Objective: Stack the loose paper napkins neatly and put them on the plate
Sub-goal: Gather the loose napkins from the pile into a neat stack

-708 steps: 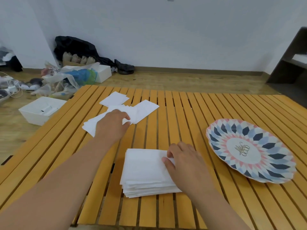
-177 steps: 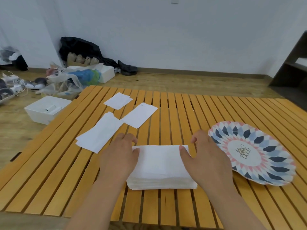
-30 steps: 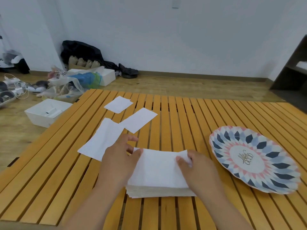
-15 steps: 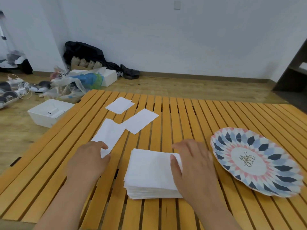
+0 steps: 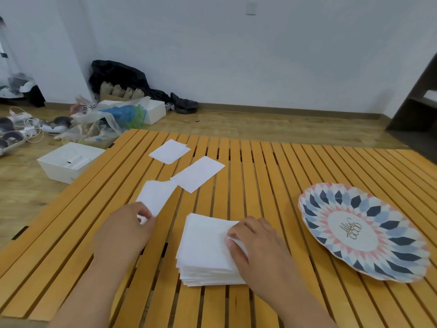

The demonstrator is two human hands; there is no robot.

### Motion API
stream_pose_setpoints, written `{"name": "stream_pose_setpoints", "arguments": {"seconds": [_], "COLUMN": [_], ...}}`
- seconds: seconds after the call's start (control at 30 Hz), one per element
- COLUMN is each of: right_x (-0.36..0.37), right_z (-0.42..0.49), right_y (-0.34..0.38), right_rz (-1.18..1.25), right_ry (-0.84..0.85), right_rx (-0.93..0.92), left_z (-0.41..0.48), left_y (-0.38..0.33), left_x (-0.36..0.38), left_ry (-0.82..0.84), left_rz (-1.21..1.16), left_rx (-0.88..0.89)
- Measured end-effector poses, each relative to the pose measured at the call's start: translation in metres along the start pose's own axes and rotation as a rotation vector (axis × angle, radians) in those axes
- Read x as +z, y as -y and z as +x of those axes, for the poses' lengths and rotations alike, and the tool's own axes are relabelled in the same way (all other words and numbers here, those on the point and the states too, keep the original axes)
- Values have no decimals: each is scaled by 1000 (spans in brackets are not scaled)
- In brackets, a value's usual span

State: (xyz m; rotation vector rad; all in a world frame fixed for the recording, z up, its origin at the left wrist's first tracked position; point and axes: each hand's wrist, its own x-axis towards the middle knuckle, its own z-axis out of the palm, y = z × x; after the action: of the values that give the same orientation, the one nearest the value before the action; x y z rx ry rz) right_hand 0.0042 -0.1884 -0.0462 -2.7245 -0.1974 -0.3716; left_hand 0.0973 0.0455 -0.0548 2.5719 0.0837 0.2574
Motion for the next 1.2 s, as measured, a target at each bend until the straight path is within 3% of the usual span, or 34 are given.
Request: {"name": "stream_pose_setpoints", "arguments": {"seconds": [0.13,0.23,0.33,0.43,0.5,0.7,0.8,0.93,1.07,1.2], "right_x": [-5,-15,-29,-37,-40,-46,-41,-33,-19,-11], "right_z": [1,3,6,4,2,4,5,6,4,7], "right_y": [-3,1,7,5,2,3,2,-7,-14,-16], "right_rz": [167,392,836,1293,1396,1249,1115,749,284,137], "right_ry": [-21,-84,-146,-96,-111,-126,-174,-222,-129,-69], "right_rx": [97,240,424,593,663,620,612,544,456,428], "left_z": [-5,-19,-31,-35,-36,-35,-33,-32,-29,-27], "left_y": [-44,-68,-80,-82,-82,-83,-83,-78,-70,-68], "left_x": [-34,-55,-58,-51,-47,-45,-41,-24,3,19], "left_ry": [112,341,541,651,685,595,519,337,231,163], "left_rz": [-852,-1233,-1332,-1307,-1228,-1127,-1012,-835,-538,-365], "left_rx": [-105,-132,-155,-187,-206,-292,-250,-150,-22,50]}}
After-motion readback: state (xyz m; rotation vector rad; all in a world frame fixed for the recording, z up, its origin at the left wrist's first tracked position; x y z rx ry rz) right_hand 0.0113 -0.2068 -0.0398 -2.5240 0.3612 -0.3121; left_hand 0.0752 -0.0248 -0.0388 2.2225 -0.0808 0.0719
